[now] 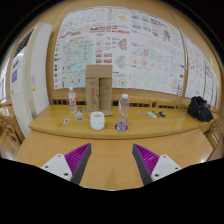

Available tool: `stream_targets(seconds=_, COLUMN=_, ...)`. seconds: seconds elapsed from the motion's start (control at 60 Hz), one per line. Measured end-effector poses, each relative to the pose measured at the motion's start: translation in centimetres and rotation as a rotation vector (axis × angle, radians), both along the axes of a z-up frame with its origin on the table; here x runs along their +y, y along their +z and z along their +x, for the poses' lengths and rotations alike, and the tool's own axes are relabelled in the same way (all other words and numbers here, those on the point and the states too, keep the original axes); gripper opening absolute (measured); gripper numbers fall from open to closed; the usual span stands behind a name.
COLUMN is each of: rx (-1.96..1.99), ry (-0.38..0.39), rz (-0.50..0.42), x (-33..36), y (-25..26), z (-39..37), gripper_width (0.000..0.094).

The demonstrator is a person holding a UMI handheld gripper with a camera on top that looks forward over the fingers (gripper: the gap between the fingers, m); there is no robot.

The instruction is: Pour water

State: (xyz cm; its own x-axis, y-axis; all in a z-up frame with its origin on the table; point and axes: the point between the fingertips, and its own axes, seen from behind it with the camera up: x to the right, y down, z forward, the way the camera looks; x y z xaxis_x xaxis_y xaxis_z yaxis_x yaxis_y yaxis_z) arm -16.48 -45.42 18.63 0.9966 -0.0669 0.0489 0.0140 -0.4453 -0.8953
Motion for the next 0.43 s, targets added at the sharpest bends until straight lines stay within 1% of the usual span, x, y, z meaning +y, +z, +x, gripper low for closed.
stream_targets(seconds=0.2, rx=-0.014, ry=0.000, rz=-0.004, x=-3.5, y=0.0, z=-1.3, gripper_width=0.0851)
stream_targets(seconds=0.3, rx=-0.023, ry=-0.006, rz=0.016, x=-3.9, y=0.4, z=-1.4, gripper_width=0.0850)
stream_targets(seconds=0.433, rx=-0.042, ry=-0.013, rz=0.021, x=-3.8, y=0.6, z=-0.9, gripper_width=0.0851)
